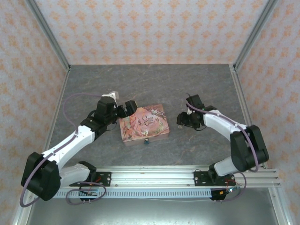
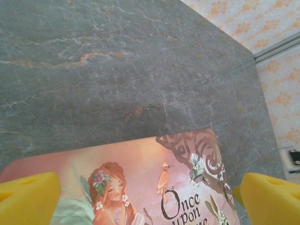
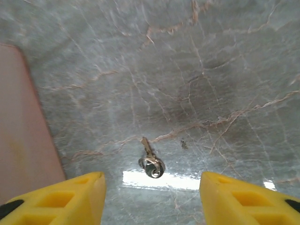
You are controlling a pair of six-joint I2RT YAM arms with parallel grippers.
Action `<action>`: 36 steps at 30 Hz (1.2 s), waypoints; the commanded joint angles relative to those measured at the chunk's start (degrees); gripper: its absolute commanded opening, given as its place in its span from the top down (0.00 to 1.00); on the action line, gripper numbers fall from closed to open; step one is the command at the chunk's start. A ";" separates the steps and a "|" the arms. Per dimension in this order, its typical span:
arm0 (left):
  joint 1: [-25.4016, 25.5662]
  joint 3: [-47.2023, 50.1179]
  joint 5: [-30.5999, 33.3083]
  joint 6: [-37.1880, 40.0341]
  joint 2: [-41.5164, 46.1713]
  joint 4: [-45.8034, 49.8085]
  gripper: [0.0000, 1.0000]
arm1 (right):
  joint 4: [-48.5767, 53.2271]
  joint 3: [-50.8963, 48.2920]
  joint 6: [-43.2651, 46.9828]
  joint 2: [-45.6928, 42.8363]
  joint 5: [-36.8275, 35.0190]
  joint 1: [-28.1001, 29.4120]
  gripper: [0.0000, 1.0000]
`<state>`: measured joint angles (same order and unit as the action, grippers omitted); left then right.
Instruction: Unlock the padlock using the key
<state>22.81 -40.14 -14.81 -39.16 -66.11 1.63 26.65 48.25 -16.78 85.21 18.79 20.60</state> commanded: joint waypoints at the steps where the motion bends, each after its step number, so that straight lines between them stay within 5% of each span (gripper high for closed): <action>1: 0.72 -2.12 -0.50 -1.19 -0.38 -2.22 0.02 | 2.56 2.96 -2.16 2.50 -3.20 1.41 0.47; 17: 1.71 -2.39 1.71 -0.66 0.01 -0.57 0.02 | 6.33 6.86 -3.88 10.89 -10.34 5.06 0.57; 36: 1.88 -3.08 3.10 -0.13 0.28 1.69 0.02 | 7.84 1.43 -5.63 6.92 -9.14 6.39 0.66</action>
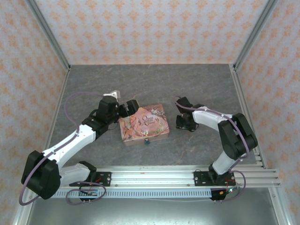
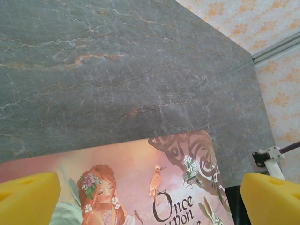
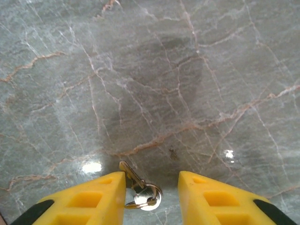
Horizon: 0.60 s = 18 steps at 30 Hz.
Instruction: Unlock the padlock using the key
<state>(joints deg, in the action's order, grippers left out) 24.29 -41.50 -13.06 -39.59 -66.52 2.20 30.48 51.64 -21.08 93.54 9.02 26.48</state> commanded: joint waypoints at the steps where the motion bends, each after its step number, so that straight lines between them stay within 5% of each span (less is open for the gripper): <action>1: 0.32 -1.67 1.35 0.31 0.61 1.16 0.02 | 4.02 -2.19 -1.36 -1.44 0.70 0.50 0.66; 18: 0.40 -2.27 1.81 0.42 0.86 2.18 0.01 | 3.07 -3.98 -1.75 -2.57 2.15 0.52 0.93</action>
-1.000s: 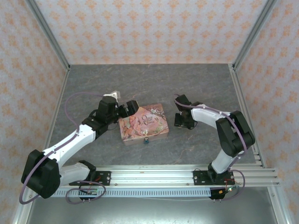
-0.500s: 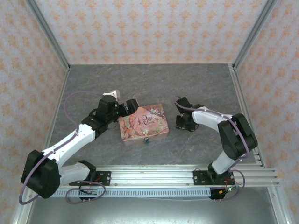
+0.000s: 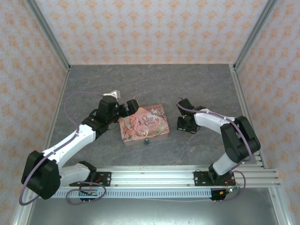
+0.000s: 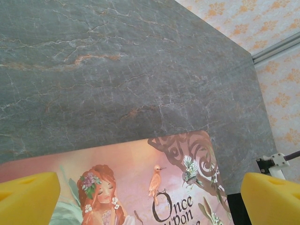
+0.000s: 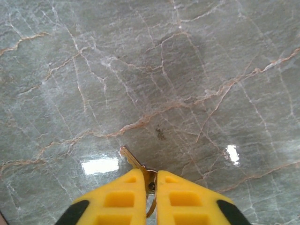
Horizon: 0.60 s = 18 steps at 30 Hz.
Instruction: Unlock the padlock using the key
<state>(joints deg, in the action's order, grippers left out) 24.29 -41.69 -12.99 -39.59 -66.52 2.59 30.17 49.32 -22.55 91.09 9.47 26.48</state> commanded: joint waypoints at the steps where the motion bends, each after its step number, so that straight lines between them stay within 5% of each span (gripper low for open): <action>1: 0.40 -2.04 1.89 0.47 0.97 1.85 0.01 | 3.48 -1.68 -0.23 -0.32 1.71 0.50 0.95; 10: 0.34 -2.24 1.36 -0.85 2.20 1.53 0.01 | 2.19 -2.47 -0.92 -3.53 3.02 0.53 1.00; 18: 0.33 -2.14 -5.62 -8.87 3.20 -4.40 0.02 | -10.32 -6.96 -5.12 -15.52 9.63 0.50 1.00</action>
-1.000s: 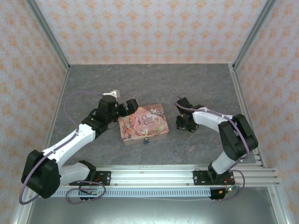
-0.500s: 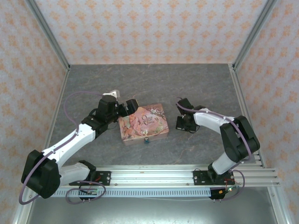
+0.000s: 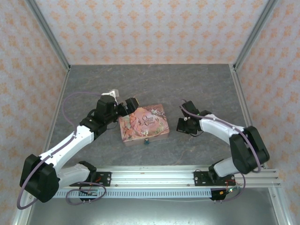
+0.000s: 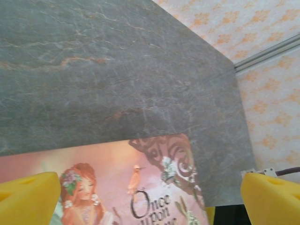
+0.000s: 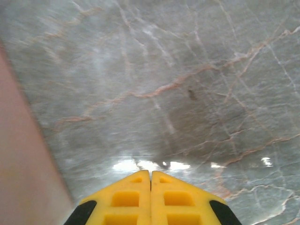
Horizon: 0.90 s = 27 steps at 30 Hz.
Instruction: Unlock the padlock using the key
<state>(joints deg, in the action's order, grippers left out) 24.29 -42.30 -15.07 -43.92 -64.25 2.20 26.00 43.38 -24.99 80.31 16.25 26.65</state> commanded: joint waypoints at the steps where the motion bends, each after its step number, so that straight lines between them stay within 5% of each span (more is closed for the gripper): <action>1: 0.47 -1.58 -4.85 -6.27 0.64 -5.26 0.03 | -8.44 -1.58 -3.32 -6.73 3.92 0.37 1.00; 10: 3.72 -4.61 -10.04 -28.60 -6.21 -12.90 0.11 | -19.14 0.97 -5.43 -17.58 9.79 0.42 1.00; 20: 9.86 -4.49 -7.26 -55.58 -14.22 -29.13 0.21 | -32.53 3.63 -8.26 -15.88 16.45 0.48 1.00; 27: 13.24 -5.49 -8.04 -65.06 -19.42 -34.20 0.37 | -35.02 5.74 -7.76 -11.78 16.45 3.60 1.00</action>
<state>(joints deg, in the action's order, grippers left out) 36.49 -46.02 -23.35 -102.04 -82.41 -26.63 -4.93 46.63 -32.38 67.40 31.57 28.95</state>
